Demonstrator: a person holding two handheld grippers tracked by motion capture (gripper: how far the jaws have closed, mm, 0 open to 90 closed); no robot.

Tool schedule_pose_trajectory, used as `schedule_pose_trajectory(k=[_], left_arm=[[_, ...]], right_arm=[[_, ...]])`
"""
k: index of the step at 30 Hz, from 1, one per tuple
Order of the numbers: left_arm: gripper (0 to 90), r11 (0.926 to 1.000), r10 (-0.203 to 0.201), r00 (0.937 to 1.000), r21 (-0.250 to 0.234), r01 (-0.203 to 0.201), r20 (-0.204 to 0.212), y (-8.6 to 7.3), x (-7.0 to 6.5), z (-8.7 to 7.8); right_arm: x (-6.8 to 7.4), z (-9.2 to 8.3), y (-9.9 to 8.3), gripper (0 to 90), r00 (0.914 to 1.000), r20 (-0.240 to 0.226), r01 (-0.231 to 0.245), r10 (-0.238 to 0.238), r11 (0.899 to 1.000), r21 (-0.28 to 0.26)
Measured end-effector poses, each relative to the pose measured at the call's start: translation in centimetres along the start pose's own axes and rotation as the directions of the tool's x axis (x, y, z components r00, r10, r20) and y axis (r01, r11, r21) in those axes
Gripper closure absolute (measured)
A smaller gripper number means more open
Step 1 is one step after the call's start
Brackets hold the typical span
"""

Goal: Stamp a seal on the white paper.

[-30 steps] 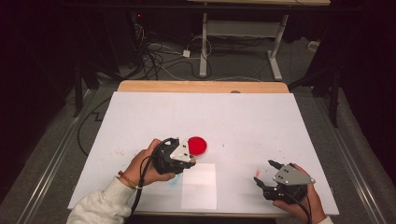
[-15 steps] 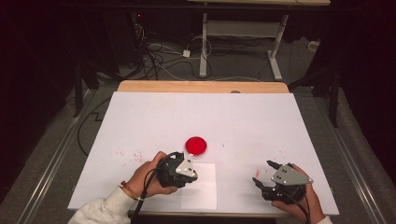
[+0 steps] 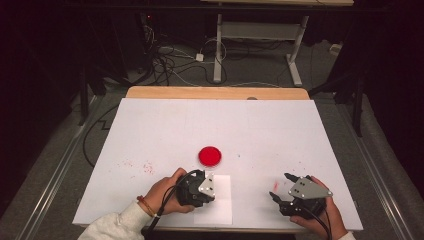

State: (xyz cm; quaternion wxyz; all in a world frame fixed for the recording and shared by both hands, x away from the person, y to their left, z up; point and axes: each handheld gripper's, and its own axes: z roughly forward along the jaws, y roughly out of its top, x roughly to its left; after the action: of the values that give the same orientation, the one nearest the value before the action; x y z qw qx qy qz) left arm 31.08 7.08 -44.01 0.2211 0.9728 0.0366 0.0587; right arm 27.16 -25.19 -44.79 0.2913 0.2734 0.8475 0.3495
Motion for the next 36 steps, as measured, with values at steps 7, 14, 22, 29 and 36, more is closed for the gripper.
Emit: schedule_pose_trajectory(k=[7,14,22,29,36], left_arm=[[73.6,0.9983,0.016,0.9994,0.055,-0.018,0.031,0.5,0.5,1.1],[73.6,0.9949,0.008,0.9986,0.100,-0.014,0.052,1.1,1.0,1.5],[73.7,0.9951,-0.027,0.9940,0.097,0.017,0.106,1.0,1.8,1.8],[73.7,0.9932,-0.025,0.9955,0.116,0.014,0.091,1.3,1.6,1.8],[73.7,0.9937,-0.031,0.9941,0.110,0.020,0.104,1.2,1.8,1.8]], right_arm=[[0.2,0.2,0.0,27.0,0.9997,-0.023,0.014,-0.014,1.000,0.010],[0.3,0.3,0.0,27.0,0.9995,-0.027,0.019,-0.019,1.000,0.014],[0.3,0.3,0.0,27.0,0.9995,-0.025,0.019,-0.019,1.000,0.013],[0.4,0.3,0.1,27.0,0.9994,-0.027,0.022,-0.022,1.000,0.017],[0.3,0.4,0.1,27.1,0.9993,-0.028,0.026,-0.025,1.000,0.014]])
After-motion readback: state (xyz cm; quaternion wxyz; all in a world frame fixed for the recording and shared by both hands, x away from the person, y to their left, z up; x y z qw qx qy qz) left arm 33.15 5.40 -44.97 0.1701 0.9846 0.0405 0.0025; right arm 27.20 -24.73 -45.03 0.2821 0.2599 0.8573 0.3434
